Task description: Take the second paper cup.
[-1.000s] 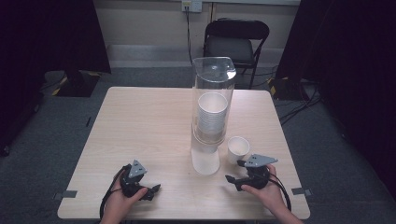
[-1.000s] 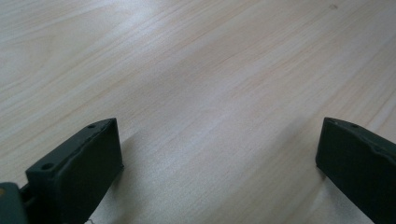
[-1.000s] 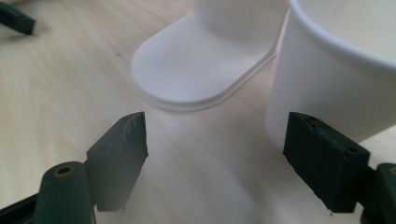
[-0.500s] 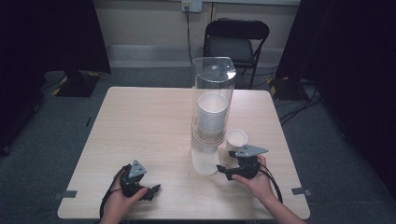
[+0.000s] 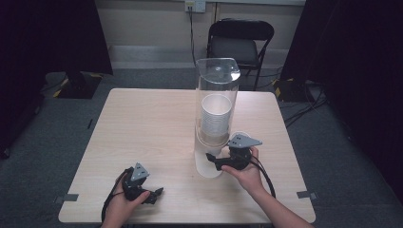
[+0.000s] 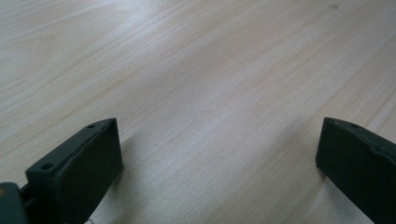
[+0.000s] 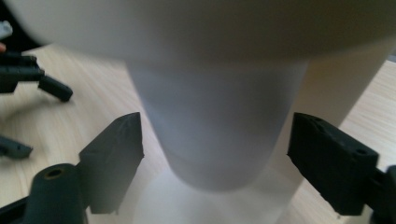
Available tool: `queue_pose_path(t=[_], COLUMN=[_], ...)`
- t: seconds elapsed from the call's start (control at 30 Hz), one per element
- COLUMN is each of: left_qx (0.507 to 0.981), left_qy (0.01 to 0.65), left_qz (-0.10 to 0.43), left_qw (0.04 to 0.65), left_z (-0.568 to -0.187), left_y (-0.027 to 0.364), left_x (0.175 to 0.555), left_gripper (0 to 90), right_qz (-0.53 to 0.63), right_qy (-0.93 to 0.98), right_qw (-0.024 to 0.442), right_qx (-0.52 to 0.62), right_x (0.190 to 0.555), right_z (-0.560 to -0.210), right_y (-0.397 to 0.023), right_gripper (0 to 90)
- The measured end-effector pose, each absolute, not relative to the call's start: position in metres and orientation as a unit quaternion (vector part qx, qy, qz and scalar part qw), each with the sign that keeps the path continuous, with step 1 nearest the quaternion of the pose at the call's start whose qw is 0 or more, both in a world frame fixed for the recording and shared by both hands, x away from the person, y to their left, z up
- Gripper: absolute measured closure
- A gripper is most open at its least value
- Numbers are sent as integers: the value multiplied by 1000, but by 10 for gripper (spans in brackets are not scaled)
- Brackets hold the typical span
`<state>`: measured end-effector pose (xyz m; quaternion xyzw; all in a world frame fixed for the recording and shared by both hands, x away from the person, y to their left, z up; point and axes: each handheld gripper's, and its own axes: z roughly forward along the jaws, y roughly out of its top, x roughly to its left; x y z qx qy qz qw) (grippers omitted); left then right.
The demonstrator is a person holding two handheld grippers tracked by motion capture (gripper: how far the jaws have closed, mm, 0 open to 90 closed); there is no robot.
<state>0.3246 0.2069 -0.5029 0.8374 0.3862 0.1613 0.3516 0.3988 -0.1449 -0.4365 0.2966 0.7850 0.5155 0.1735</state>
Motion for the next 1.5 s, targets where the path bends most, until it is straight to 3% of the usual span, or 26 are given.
queue_pose_path(t=[0.2, 0.33, 1.03, 1.13, 1.5], left_qx=[837, 839, 837, 840, 835], left_qy=[386, 385, 386, 384, 391], left_qz=[161, 161, 161, 161, 159], left_qw=[352, 350, 352, 349, 352], left_z=[-503, -503, -503, -502, -503], left_y=[207, 207, 207, 208, 207], left_x=[325, 325, 325, 325, 325], left_gripper=[0, 0, 0, 0, 0], right_qz=[532, 533, 510, 436, 454], right_qy=[777, 777, 793, 835, 826], right_qw=[186, 187, 190, 167, 148], right_qx=[280, 280, 275, 292, 300], right_x=[403, 402, 400, 392, 378], right_z=[-441, -448, -450, -497, -488], right_y=[-137, -137, -138, -145, -163], right_gripper=[330, 357, 378, 372, 351])
